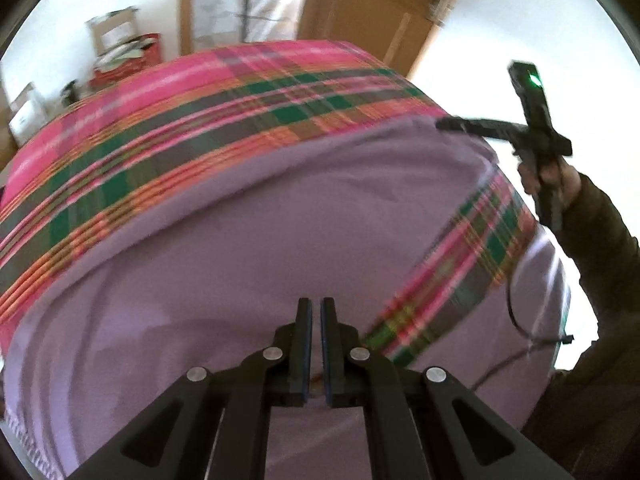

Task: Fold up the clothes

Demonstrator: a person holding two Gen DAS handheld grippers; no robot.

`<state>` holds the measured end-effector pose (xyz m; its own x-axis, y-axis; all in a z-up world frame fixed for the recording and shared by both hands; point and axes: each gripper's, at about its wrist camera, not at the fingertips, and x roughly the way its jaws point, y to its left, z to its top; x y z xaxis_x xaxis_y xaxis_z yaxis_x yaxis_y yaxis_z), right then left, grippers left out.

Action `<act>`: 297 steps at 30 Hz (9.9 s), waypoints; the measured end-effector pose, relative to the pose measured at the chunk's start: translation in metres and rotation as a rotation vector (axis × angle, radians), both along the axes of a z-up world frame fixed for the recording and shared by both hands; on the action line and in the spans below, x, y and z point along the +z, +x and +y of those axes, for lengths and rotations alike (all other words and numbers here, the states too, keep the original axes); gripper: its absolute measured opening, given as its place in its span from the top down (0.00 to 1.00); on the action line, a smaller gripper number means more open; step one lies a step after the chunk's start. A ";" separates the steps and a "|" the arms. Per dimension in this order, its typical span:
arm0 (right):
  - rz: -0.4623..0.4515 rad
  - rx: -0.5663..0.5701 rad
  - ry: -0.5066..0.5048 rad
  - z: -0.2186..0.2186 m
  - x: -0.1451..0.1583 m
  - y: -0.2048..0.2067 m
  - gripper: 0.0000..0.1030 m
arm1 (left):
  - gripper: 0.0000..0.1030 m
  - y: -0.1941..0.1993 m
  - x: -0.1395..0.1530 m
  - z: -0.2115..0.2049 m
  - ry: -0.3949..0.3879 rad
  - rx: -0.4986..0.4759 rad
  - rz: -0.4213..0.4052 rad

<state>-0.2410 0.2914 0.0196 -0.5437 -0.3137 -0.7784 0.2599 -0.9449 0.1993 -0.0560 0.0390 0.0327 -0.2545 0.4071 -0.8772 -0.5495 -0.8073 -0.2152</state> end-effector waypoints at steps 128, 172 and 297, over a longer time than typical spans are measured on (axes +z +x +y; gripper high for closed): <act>-0.022 0.764 -0.098 -0.436 -0.007 0.166 0.69 | 0.91 -0.035 -0.046 -0.397 0.413 0.860 -0.160; -0.025 0.279 -0.082 -0.235 -0.020 0.171 0.69 | 0.83 0.099 -0.044 -0.316 0.298 0.864 -0.231; 0.086 0.729 0.106 -0.354 -0.032 -0.053 0.50 | 0.63 -0.172 -0.038 -0.307 -0.173 0.286 0.004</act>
<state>-0.2938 -0.0624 -0.0128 -0.2869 -0.5439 -0.7886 0.8392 -0.5398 0.0670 -0.2276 -0.2685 -0.0050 -0.3400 0.1639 -0.9261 -0.2963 -0.9532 -0.0599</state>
